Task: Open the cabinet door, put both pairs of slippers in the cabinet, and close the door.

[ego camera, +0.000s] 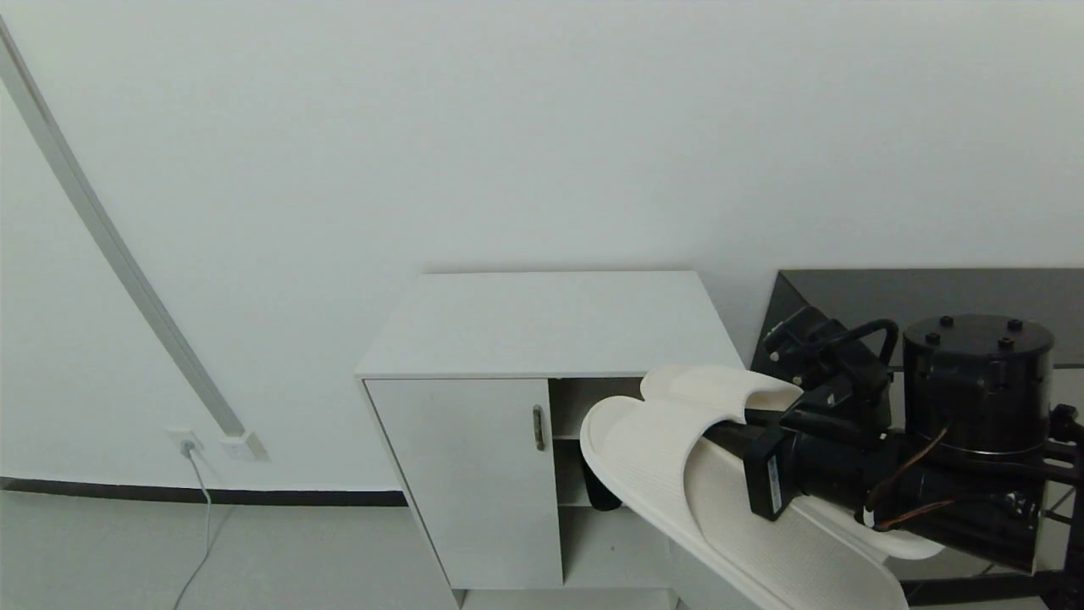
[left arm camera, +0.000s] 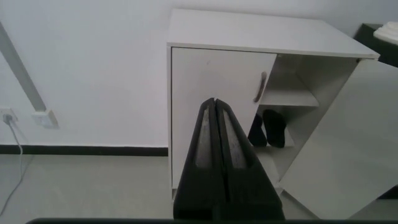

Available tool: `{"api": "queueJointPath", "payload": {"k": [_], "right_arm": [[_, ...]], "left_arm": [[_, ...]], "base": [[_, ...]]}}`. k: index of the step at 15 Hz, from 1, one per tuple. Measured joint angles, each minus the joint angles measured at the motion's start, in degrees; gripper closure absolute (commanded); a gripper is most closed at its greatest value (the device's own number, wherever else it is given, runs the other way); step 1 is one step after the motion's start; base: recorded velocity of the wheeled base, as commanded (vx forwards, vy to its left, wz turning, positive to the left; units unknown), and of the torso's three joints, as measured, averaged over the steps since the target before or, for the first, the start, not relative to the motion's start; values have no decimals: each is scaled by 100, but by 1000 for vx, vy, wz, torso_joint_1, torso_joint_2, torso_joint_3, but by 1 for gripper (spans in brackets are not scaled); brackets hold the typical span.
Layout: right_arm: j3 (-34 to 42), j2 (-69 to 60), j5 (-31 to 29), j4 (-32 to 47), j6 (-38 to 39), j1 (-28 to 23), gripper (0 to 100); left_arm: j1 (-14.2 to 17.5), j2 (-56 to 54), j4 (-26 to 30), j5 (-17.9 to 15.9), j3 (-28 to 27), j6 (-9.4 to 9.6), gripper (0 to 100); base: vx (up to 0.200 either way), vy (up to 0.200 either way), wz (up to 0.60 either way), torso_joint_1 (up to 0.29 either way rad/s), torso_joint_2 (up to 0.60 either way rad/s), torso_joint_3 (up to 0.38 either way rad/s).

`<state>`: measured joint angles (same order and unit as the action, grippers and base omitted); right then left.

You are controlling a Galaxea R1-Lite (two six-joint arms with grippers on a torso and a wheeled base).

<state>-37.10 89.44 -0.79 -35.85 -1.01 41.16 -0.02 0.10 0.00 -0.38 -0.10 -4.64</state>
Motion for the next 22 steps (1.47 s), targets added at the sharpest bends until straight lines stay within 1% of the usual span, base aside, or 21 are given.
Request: {"api": "queueJointPath", "payload": {"k": [12, 22], "right_arm": [[166, -6, 20, -5, 4, 280, 100], [215, 5, 17, -6, 4, 371, 100]], "left_arm": [[-9, 0, 0, 2, 2, -17, 100], [-7, 0, 0, 5, 0, -35, 100]], "base": [[0, 0, 0, 0, 0, 0], [0, 0, 0, -157, 359, 199]]}}
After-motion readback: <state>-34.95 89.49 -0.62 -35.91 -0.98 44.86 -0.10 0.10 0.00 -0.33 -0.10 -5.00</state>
